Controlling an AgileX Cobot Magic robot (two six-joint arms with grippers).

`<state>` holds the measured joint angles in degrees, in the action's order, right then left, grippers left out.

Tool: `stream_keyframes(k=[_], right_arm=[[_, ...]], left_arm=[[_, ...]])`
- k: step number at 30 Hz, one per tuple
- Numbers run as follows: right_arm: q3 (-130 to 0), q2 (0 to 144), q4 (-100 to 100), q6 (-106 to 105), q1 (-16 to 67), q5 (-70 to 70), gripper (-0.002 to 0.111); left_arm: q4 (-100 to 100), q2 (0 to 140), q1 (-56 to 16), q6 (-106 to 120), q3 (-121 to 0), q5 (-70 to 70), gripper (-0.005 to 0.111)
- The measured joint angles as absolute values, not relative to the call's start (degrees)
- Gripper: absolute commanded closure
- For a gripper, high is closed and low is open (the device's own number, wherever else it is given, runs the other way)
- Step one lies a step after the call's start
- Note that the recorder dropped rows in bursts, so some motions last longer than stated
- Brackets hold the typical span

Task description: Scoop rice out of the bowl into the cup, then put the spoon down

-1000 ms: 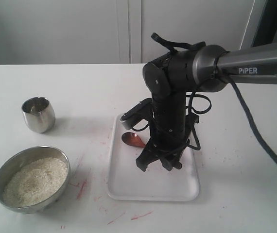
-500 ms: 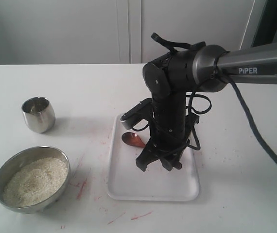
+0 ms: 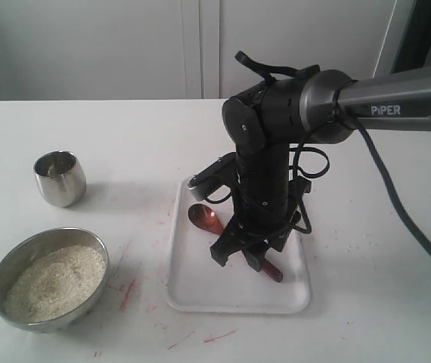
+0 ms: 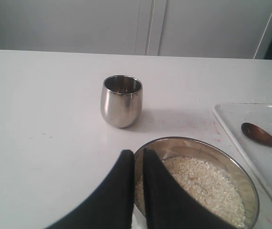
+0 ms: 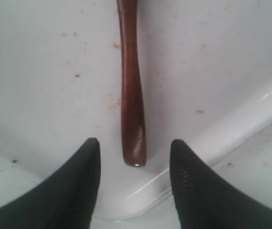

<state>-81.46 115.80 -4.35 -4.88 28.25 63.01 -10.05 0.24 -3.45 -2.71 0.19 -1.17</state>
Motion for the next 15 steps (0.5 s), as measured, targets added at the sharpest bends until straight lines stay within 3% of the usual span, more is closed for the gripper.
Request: stream_keyframes(k=[3,5,10,15], right_arm=[[-81.46,115.80,-4.35,-4.53,28.25,63.01,0.065],[-81.46,115.80,-4.35,-4.52,28.25,63.01,0.073],[-81.46,115.69,-4.35,-4.52,28.25,63.01,0.108],[-81.07,112.69,-4.35,-4.39,28.25,60.41,0.108]], left_arm=[[-10.05,0.24,-3.45,-2.71,0.19,-1.17,0.092],[-10.05,0.24,-3.45,-2.71,0.19,-1.17,0.092],[-10.05,0.24,-3.45,-2.71,0.19,-1.17,0.092],[-10.05,0.24,-3.45,-2.71,0.19,-1.17,0.092]])
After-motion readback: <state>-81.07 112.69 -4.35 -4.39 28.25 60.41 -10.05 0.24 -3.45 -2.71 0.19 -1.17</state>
